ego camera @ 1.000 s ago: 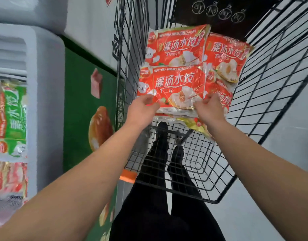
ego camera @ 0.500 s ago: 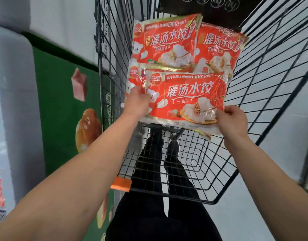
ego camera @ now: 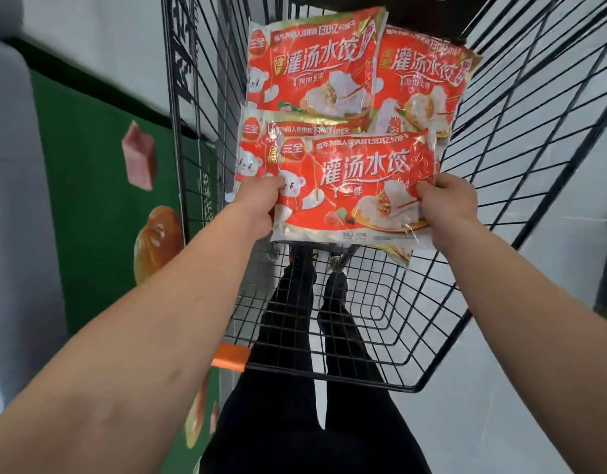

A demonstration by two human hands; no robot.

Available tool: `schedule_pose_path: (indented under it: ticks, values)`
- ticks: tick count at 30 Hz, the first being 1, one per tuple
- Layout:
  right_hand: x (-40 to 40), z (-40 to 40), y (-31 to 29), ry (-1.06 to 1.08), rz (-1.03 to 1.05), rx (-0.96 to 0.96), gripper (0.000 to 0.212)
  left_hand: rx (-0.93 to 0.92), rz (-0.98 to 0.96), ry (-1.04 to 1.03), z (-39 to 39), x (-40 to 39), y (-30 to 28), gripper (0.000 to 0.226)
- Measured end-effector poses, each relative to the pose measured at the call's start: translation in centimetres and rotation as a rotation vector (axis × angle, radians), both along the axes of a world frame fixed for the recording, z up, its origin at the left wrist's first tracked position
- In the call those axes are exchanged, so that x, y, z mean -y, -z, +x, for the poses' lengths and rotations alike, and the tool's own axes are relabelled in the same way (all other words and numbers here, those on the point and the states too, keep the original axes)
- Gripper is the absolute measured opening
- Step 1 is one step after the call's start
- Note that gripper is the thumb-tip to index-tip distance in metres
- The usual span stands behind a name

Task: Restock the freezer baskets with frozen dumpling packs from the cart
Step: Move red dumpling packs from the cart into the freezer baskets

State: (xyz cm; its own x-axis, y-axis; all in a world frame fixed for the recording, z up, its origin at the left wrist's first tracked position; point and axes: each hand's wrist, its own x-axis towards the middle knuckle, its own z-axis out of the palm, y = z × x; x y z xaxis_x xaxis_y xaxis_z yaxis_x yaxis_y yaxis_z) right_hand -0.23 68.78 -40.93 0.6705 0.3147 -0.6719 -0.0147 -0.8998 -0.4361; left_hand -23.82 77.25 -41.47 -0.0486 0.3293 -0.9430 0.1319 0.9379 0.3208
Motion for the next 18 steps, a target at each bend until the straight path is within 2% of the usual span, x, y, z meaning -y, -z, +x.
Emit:
schedule_pose_path:
  ticks: [3,6,8,10,14,18]
  values:
    - [0.6,-0.6,-1.3,-0.010,0.036,0.008,0.017,0.067,-0.012,-0.066,-0.8,1.1,-0.8,0.011]
    - [1.5,-1.2,-2.8,-0.042,0.084,-0.001,0.016,0.065,0.054,0.004,-1.8,2.2,-1.9,0.007]
    - [2.2,-1.2,-4.1,-0.065,0.101,-0.015,0.016,0.032,0.118,0.058,-2.1,3.2,-3.3,0.022]
    - [2.7,-1.2,-6.0,-0.077,0.115,-0.024,0.015,0.006,0.196,0.058,-2.3,4.3,-5.5,0.027]
    - [4.2,-2.2,-10.8,-0.130,0.182,-0.074,0.017,-0.054,0.373,-0.012,-3.8,7.1,-10.6,0.027]
    - [7.0,-3.2,-15.2,-0.228,0.243,-0.135,0.015,-0.083,0.467,-0.112,-6.0,12.1,-14.6,0.028]
